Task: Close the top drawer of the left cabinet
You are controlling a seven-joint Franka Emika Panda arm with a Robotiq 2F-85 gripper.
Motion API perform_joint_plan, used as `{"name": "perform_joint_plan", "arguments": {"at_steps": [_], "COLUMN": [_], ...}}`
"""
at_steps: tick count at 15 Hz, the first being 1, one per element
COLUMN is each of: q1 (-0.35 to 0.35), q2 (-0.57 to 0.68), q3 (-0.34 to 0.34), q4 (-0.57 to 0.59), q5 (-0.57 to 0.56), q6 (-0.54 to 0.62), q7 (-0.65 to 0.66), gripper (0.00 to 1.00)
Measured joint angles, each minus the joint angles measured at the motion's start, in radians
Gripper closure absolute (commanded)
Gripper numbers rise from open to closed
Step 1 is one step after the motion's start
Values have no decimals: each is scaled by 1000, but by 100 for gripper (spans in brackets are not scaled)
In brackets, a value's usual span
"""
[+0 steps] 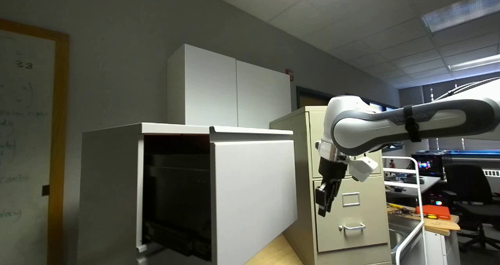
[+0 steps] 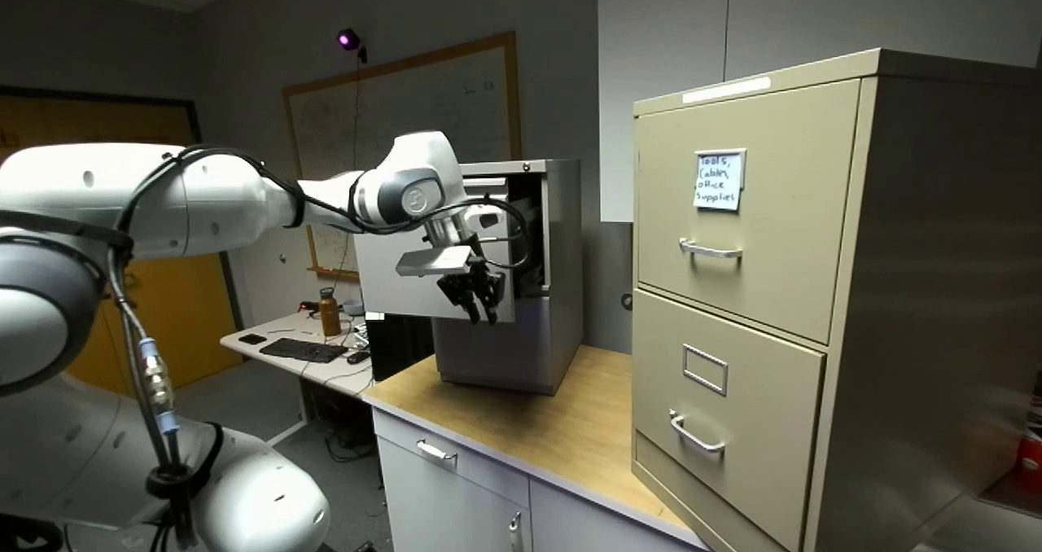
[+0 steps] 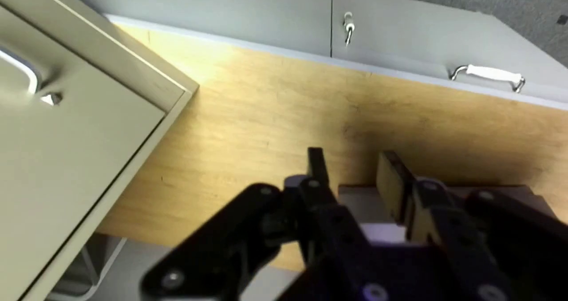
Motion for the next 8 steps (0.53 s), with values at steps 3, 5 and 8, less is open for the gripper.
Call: {"name": "perform_joint_plan", "arguments": {"at_steps": [3,5,8], "q1": [23,44,80], "q2": [-30,-41,-50], "q3": [10,12,13], "q4": [-14,-25,-41], "q5": [0,0,1], "q6": [100,174,271], "q7": [0,-4,-8], "gripper": [100,100,99]}}
